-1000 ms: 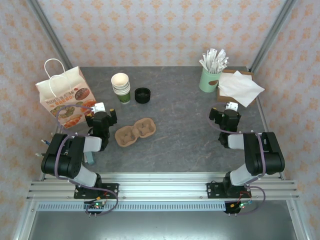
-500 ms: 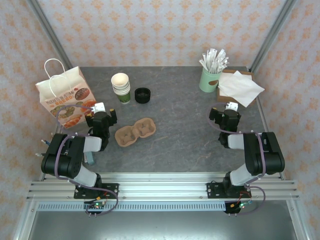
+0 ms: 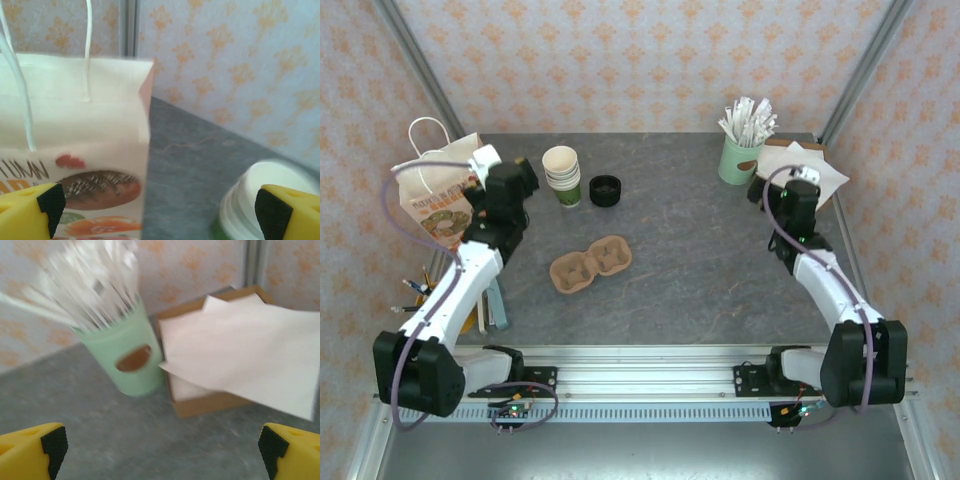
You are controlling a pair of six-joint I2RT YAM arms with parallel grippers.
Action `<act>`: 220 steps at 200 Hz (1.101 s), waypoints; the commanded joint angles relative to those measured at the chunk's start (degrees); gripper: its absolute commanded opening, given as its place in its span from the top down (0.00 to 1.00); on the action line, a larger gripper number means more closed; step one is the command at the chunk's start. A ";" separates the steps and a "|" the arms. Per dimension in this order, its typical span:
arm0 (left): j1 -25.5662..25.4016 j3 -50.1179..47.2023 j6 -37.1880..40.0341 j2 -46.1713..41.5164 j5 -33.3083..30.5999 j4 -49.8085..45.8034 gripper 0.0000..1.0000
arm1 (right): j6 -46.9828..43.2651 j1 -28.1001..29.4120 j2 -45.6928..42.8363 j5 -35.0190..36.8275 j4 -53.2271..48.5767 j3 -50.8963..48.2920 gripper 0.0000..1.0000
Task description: Pack the takeout coffee
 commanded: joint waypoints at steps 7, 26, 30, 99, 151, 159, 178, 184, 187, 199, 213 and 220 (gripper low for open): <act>-1.82 17.55 -14.67 7.78 4.76 -29.64 0.00 | 12.20 1.05 7.49 -11.05 -22.44 14.38 0.01; -1.92 30.83 -16.14 16.23 13.19 -38.67 0.00 | 13.17 3.91 12.68 -15.55 -25.24 21.37 0.01; -1.92 34.14 -16.07 18.31 14.65 -41.63 0.00 | 13.37 4.68 13.53 -15.22 -25.67 22.55 0.01; -0.26 77.31 -11.85 50.12 18.97 -70.97 0.22 | 18.65 7.63 17.47 -12.94 -20.32 26.27 0.01; 4.03 78.59 -12.72 55.85 25.12 -69.77 0.43 | 18.24 7.73 17.57 -11.35 -20.82 25.40 0.01; 4.37 78.63 -12.52 56.35 25.86 -69.39 0.44 | 18.54 7.71 17.54 -11.06 -20.78 25.30 0.01; 5.00 78.67 -12.56 57.66 26.92 -69.69 0.51 | 19.00 7.82 17.69 -10.36 -20.76 25.12 0.01; 5.10 78.65 -12.76 57.97 26.92 -69.96 0.52 | 19.12 7.79 17.76 -10.19 -20.80 25.12 0.01; 5.11 78.67 -12.80 58.07 26.84 -70.04 0.53 | 19.14 7.77 17.73 -10.10 -20.80 25.12 0.01; 5.11 78.67 -12.74 58.43 27.13 -70.18 0.55 | 19.32 7.90 17.84 -9.79 -20.92 25.25 0.01; 5.20 78.35 -12.40 58.59 28.03 -69.75 0.55 | 19.23 7.86 17.87 -9.71 -21.10 25.45 0.01; 5.12 78.24 -12.23 58.61 28.37 -69.49 0.55 | 19.20 7.84 17.98 -9.63 -21.11 25.49 0.01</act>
